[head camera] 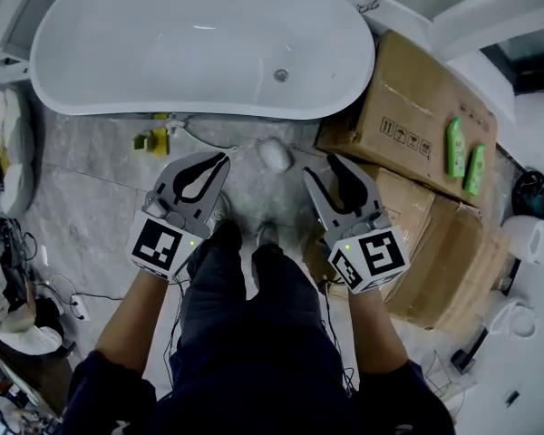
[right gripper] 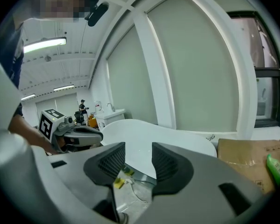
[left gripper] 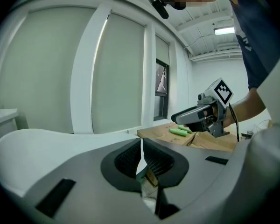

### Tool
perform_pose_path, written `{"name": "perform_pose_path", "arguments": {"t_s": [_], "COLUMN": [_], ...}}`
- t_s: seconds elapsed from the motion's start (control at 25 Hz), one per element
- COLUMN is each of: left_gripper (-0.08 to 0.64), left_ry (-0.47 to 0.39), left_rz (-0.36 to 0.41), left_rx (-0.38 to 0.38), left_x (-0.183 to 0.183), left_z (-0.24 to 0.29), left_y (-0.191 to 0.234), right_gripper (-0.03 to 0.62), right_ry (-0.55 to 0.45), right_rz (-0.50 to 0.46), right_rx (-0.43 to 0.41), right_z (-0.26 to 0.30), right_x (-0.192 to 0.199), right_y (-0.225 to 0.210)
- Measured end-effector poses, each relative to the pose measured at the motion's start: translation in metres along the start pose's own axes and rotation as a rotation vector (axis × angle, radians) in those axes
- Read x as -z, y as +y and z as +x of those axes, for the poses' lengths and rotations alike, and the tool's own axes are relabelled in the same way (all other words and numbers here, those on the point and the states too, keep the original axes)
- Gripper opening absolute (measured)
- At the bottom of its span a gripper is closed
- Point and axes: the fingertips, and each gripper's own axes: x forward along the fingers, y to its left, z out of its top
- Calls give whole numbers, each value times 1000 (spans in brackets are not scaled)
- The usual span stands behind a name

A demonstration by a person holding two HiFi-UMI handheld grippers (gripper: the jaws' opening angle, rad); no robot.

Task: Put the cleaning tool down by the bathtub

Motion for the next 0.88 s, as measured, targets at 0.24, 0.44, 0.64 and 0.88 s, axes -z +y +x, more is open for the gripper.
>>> {"name": "perform_pose_path", "arguments": {"t_s": [0.24, 0.44, 0.64, 0.88], "left_gripper": [41, 41, 41, 41], "left_ry": [-38, -45, -65, -75], "left_rz": [-16, -5, 2, 7], "left_rx": [2, 5, 8, 3], "left_x": [-61, -95, -123, -141], "left_z": [-21, -31, -41, -50], "left_y": [-21, -38, -50, -58], "right_gripper": [183, 183, 175, 156], "right_ry": [-39, -55, -74, -89], "right_rz": [-9, -24, -38, -59], "right_rx": [-22, -40, -41, -44], "right_z": [-27, -46, -62, -77], "right_x": [-57, -86, -109, -123], "right_y": [18, 30, 39, 42]}}
